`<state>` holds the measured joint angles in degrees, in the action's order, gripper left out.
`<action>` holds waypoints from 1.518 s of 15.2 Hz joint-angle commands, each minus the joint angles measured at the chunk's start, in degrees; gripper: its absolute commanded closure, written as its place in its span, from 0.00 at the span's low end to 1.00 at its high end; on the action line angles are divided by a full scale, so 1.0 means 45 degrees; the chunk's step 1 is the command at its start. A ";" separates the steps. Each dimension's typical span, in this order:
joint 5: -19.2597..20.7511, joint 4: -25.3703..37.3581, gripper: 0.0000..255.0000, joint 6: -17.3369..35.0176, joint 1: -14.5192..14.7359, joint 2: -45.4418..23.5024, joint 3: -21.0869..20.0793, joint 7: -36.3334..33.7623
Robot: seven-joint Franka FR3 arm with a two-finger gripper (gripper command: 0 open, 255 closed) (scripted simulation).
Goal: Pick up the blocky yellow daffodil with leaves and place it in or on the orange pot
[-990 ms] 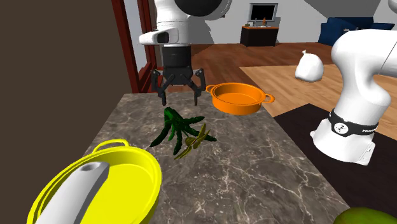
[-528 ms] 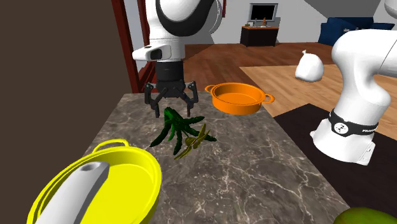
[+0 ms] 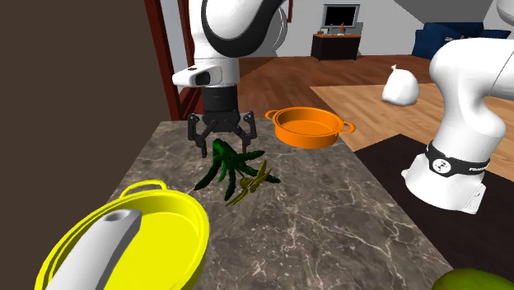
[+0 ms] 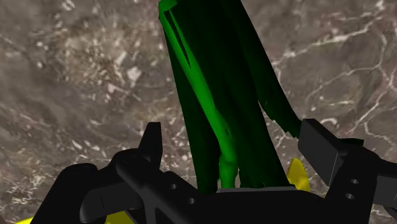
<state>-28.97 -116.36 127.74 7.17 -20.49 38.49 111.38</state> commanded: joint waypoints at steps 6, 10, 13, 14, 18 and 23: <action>0.0003 -0.0008 1.00 0.0004 0.0003 0.0006 0.0002 0.0000; 0.0002 -0.0009 1.00 0.0004 0.0002 0.0006 0.0002 0.0000; 0.0239 0.0062 1.00 -0.0222 0.0091 0.0237 0.0119 -0.0187; 0.0358 0.0098 1.00 -0.0336 0.0134 0.0355 0.0176 -0.0280; 0.0820 0.0272 1.00 -0.0806 0.0294 0.0808 0.0381 -0.0647; 0.1358 0.0558 1.00 -0.1424 0.0460 0.1335 0.0589 -0.1084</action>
<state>-23.25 -114.24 121.93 9.17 -14.82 40.99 106.82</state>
